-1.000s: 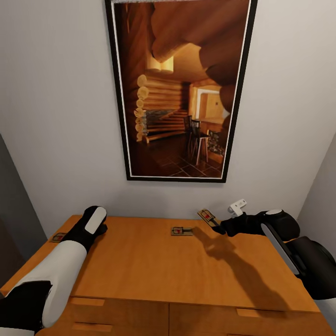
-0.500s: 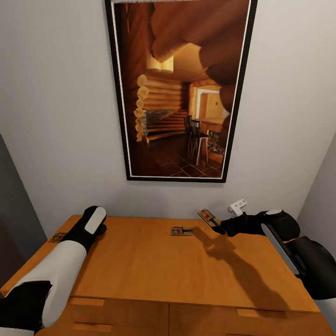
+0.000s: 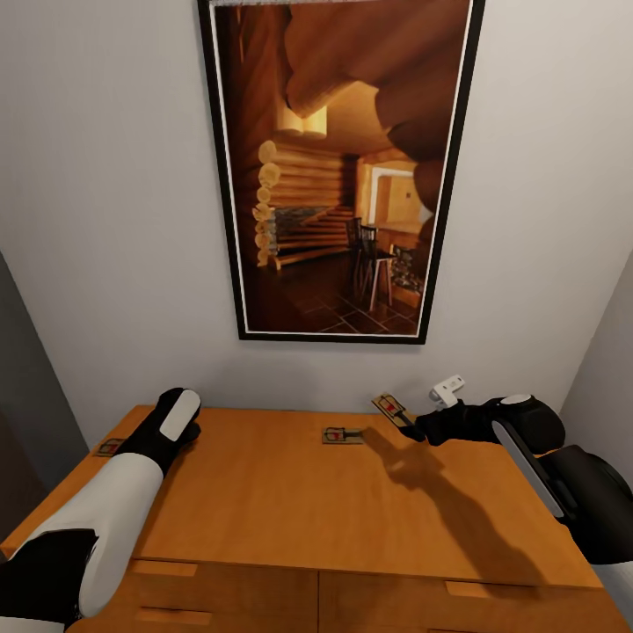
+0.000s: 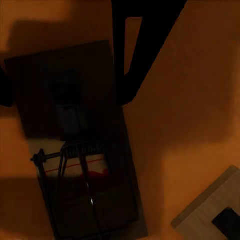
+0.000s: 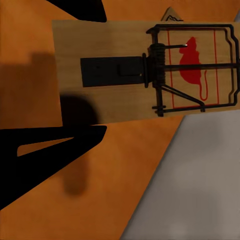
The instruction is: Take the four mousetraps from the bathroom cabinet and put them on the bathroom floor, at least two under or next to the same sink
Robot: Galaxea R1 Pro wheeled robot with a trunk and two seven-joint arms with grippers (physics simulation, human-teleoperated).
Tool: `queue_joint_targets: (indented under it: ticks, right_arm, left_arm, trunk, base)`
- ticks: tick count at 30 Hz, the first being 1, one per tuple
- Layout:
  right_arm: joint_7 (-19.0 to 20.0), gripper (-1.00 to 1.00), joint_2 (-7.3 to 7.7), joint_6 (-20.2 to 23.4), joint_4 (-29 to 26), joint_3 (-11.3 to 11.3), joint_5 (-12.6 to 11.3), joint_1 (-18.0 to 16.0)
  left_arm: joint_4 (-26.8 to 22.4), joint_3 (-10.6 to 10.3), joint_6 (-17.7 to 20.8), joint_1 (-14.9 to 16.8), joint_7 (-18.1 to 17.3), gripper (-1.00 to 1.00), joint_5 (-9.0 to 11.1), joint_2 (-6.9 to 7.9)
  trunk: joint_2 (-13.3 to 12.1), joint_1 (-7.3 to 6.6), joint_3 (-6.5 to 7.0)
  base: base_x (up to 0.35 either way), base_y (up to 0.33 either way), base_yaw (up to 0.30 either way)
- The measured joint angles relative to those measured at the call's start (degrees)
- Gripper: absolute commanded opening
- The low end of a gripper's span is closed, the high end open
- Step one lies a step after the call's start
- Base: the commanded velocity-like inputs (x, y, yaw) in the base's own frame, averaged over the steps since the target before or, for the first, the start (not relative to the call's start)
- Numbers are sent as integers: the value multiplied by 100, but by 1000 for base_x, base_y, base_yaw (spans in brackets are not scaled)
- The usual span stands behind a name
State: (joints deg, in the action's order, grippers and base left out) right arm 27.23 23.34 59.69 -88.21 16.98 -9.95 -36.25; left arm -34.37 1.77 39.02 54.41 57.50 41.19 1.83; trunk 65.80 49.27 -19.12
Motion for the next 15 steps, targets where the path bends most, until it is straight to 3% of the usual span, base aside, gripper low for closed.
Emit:
queue_joint_targets:
  ticks: [9,10,11,15]
  right_arm:
    - [0,-100,0,0,-2,0,4,1]
    - [0,-100,0,0,-3,0,0,1]
    - [0,-100,0,-1,-2,0,0,2]
    - [0,-100,-1,0,0,0,-3,2]
  left_arm:
    - [-71,12,30,-3,156,-100,40,-22]
    - [-240,10,63,-3,292,-100,45,-44]
    - [-787,8,300,-1,666,-100,56,-139]
    - [-1926,3,1113,-4,1240,-100,95,-266]
  trunk:
    - [-1,1,-1]
    - [-1,1,-1]
    - [-1,0,0]
    - [-1,0,0]
  base:
    - [0,0,0]
    - [0,0,0]
    - [0,0,0]
    - [0,0,0]
